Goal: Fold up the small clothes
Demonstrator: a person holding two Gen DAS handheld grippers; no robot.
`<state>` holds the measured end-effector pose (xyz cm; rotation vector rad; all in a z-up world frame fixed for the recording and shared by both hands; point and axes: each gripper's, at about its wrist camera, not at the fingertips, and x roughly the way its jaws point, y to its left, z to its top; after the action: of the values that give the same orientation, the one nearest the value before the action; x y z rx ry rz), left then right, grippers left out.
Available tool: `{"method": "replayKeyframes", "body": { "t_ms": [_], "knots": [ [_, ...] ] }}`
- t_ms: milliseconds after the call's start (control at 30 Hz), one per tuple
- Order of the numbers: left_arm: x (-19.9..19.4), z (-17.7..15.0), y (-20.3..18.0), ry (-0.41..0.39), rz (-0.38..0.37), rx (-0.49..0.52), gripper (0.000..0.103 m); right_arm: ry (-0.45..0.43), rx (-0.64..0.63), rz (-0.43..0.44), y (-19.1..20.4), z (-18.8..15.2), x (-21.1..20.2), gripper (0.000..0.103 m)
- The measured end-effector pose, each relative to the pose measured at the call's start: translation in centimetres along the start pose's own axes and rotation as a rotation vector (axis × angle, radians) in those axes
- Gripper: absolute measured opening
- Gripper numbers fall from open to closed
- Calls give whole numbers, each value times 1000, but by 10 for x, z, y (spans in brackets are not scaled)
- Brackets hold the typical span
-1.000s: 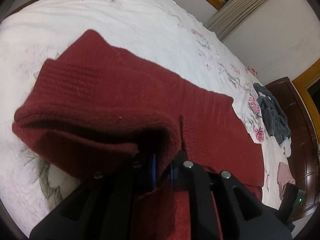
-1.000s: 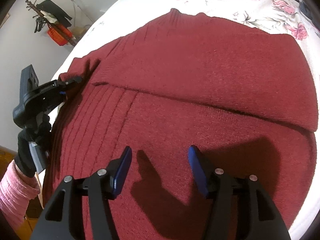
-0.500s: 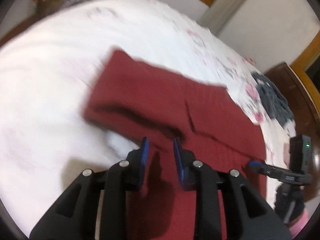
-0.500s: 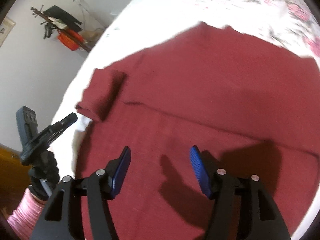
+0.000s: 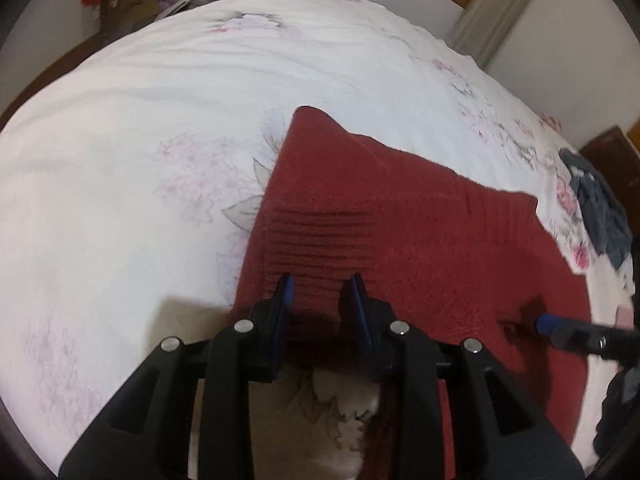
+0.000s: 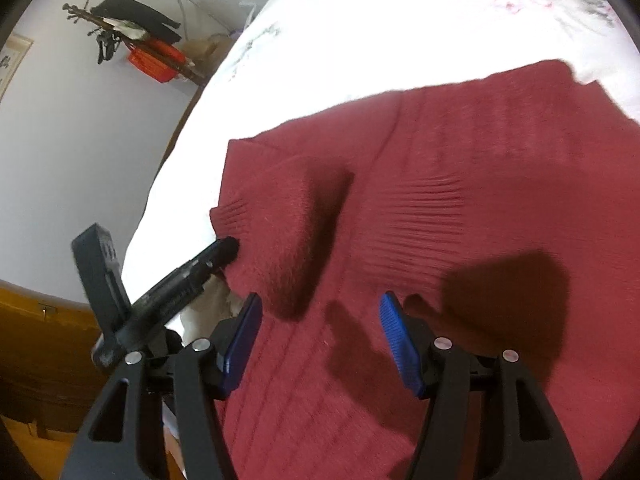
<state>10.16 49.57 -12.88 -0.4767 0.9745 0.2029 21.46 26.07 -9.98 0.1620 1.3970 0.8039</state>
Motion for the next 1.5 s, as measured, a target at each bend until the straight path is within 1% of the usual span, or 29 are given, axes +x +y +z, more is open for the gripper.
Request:
{"method": "replayKeyframes", "body": {
  "t_ms": [67, 167, 200, 267, 333, 367, 400, 433, 467, 500, 667, 767, 1000, 1100, 1167, 1267, 1400, 1500],
  "knots": [
    [-1, 0, 4, -1, -20, -12, 28, 6, 14, 13, 2, 5, 11, 62],
    [-8, -1, 12, 1, -60, -42, 28, 22, 48, 65, 6, 12, 27, 62],
    [-8, -1, 9, -1, -68, -52, 28, 29, 51, 74, 8, 15, 33, 62],
    [-17, -3, 12, -12, -83, -78, 29, 49, 40, 64, 13, 19, 46, 62],
    [-26, -4, 18, -29, -88, -105, 30, 73, 43, 48, 15, 20, 61, 46],
    [-29, -4, 21, -36, -88, -115, 31, 79, 47, 61, 15, 20, 65, 31],
    [-33, -4, 25, -42, -86, -125, 31, 78, 48, 76, 14, 19, 68, 24],
    [-35, -3, 26, -44, -84, -129, 31, 67, 44, 83, 14, 18, 67, 21],
    [-37, -2, 29, -44, -81, -132, 32, 55, 37, 89, 13, 17, 65, 14],
    [-38, -2, 30, -46, -77, -135, 32, 46, 29, 97, 13, 16, 61, 12],
    [-42, 2, 26, -60, -75, -139, 32, -25, -58, 87, 22, 12, 22, 10],
    [-43, 2, 10, -68, -78, -102, 32, -58, -90, 74, 18, 7, -6, 10],
    [-33, -2, -43, -58, -100, 5, 34, -141, -80, 19, -19, -1, -64, 10],
    [-23, -6, -65, -43, -100, 46, 34, -177, -47, -18, -47, -7, -83, 10],
    [-13, -8, -77, -29, -86, 68, 34, -190, -24, -38, -62, -11, -90, 10],
    [2, -11, -84, 1, -51, 79, 34, -195, 25, -69, -88, -15, -93, 10],
    [22, -13, -85, 37, -8, 75, 34, -176, 78, -86, -110, -17, -80, 10],
    [32, -13, -77, 59, -6, 52, 38, -154, 110, -100, -127, -22, -71, 10]
  ]
}}
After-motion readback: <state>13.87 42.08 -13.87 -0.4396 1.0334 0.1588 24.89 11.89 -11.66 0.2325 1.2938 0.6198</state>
